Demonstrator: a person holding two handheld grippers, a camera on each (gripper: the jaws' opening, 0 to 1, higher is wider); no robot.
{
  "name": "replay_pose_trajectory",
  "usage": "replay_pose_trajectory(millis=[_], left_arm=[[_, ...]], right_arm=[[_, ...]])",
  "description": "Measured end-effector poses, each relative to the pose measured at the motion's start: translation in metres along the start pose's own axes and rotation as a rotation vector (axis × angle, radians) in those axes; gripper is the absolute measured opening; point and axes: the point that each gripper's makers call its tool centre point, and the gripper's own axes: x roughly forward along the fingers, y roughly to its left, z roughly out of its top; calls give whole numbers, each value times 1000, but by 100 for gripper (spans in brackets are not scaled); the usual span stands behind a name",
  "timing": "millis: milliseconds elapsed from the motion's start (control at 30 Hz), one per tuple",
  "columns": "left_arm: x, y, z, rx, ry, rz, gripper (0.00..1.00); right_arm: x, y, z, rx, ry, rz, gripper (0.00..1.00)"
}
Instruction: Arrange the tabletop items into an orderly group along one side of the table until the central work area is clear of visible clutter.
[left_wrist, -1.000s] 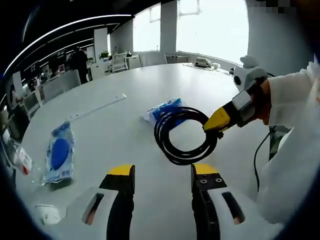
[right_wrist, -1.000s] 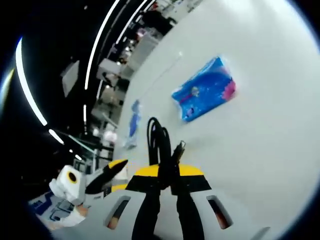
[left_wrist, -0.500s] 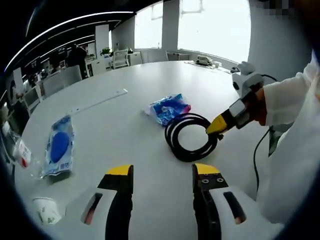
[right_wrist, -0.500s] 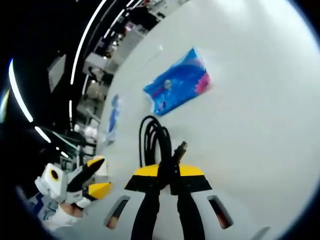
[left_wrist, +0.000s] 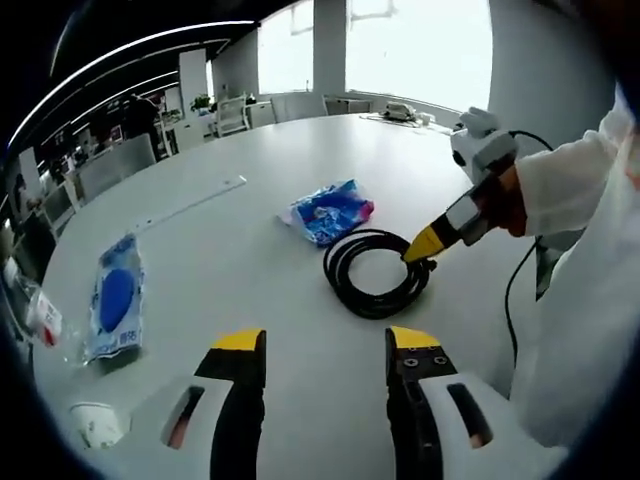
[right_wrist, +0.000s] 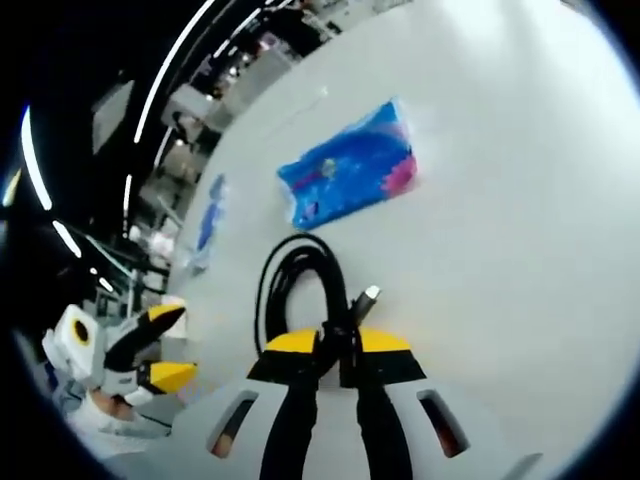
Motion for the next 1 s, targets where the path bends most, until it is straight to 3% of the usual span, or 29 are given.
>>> replay_pose_trajectory(millis=[167, 767, 1000], left_arm=[[-1, 0, -3, -15, 4, -1, 47], [0, 0, -8, -23, 13, -4, 47], [1, 1, -9, -28, 16, -2, 46]], right_arm=[[-1, 0, 5, 2, -22, 11, 7], [-9, 0, 5, -35, -46, 5, 9], [-18, 1, 18, -149, -89, -20, 8]])
